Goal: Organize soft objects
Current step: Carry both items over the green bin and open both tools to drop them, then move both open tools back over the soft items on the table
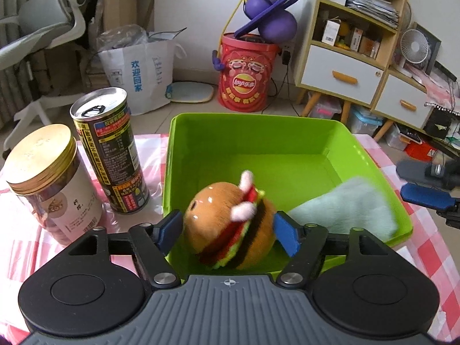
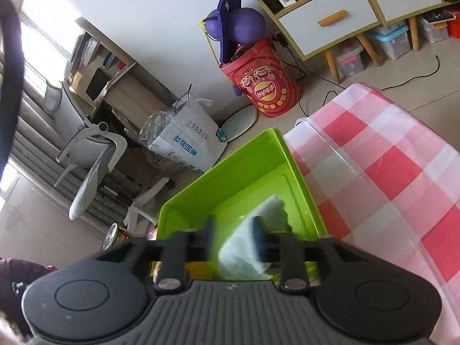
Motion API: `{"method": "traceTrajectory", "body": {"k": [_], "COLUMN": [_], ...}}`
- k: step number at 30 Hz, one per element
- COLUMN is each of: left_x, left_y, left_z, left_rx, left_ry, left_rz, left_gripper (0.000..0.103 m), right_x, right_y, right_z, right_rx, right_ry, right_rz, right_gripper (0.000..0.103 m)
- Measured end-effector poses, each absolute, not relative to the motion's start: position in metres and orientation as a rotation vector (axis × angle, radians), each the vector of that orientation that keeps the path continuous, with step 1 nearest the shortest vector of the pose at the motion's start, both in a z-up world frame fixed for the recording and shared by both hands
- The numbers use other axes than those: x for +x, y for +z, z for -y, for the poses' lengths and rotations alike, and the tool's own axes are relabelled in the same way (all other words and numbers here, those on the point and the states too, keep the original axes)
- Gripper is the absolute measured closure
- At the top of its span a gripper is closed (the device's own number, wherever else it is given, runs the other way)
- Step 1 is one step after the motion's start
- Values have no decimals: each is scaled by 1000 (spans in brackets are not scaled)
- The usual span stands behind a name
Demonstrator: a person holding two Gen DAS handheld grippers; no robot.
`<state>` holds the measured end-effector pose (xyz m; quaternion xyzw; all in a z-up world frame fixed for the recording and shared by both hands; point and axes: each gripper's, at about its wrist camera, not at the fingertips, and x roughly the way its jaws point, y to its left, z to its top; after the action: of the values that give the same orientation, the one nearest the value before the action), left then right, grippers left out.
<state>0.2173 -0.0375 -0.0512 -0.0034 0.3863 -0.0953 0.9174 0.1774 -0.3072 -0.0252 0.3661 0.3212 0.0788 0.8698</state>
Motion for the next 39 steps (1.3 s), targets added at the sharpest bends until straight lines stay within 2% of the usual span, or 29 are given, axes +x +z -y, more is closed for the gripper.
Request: {"method": "traceTrajectory", "body": {"k": [2, 8, 12, 21, 30, 39], "left_x": [215, 199, 182, 134, 87, 49], "left_y": [-48, -25, -13, 7, 13, -11], "left_z": [37, 36, 29, 14, 3, 2], "left_rx": [-20, 13, 16, 23, 3, 48], "left_ry": [-214, -202, -197, -188, -183, -235], "left_rz": [-805, -772, -756, -754, -807, -830], "left_gripper": [24, 12, 9, 5, 5, 5], "right_x": [176, 165, 150, 104, 61, 32], "right_y": [-21, -2, 14, 51, 57, 27], "right_z": [308, 312, 317, 308, 300, 296], "right_rx": [767, 733, 723, 662, 578, 504], "right_ry": [160, 131, 117, 122, 95, 62], "right_rz": [-666, -654, -631, -620, -708, -849], "right_gripper": [61, 57, 48, 35, 32, 32]}}
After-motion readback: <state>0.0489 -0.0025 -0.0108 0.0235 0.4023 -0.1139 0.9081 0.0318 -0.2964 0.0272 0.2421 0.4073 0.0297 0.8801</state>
